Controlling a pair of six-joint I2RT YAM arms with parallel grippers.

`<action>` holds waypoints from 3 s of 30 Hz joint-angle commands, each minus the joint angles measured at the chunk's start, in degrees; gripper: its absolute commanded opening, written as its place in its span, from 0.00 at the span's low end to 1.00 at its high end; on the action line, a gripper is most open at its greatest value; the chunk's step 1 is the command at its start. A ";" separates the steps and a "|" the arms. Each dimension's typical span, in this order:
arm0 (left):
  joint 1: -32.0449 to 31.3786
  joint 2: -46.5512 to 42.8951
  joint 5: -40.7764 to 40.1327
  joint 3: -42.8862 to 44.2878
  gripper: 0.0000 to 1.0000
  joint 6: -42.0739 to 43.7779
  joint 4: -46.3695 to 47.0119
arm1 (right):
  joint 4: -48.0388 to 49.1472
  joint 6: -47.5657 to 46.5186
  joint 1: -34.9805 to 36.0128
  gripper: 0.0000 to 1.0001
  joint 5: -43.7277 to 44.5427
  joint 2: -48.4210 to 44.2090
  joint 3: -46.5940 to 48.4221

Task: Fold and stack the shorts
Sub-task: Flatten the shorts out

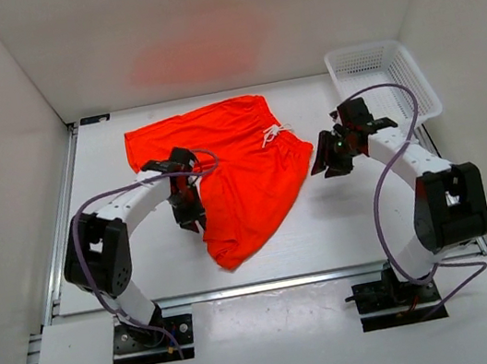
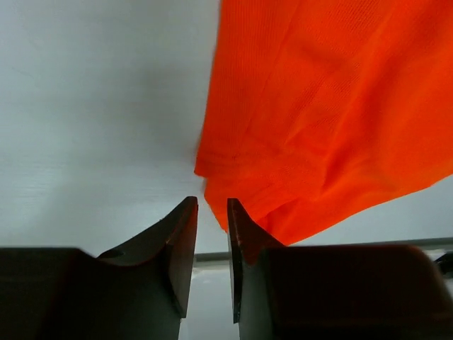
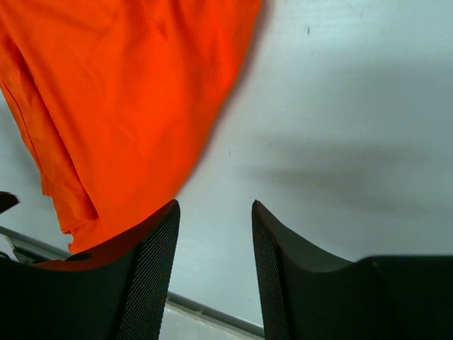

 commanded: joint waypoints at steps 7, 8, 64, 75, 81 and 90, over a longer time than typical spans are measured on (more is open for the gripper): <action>-3.78 2.60 0.45 -4.25 0.36 -3.63 6.59 | -0.86 -3.31 -0.13 0.51 -0.35 -9.35 -2.97; -3.78 3.73 0.45 -4.25 0.36 -3.63 7.21 | -0.86 -3.32 -0.13 0.51 -0.35 -9.36 -2.97; 16.97 -5.83 -6.85 7.46 0.88 -1.86 -5.27 | 5.63 1.86 2.23 0.76 -9.67 -0.49 -2.36; 7.82 -10.14 -4.12 -6.97 0.67 -9.08 -1.14 | 9.59 6.00 4.70 0.58 -6.25 19.29 9.68; 7.82 -10.14 -4.64 -4.95 0.67 -8.02 -3.06 | 13.45 8.72 4.70 0.36 -5.45 22.20 10.31; 7.82 -15.32 -6.23 -7.59 0.71 -8.02 -6.23 | 16.28 8.73 4.70 0.63 -4.75 19.30 6.00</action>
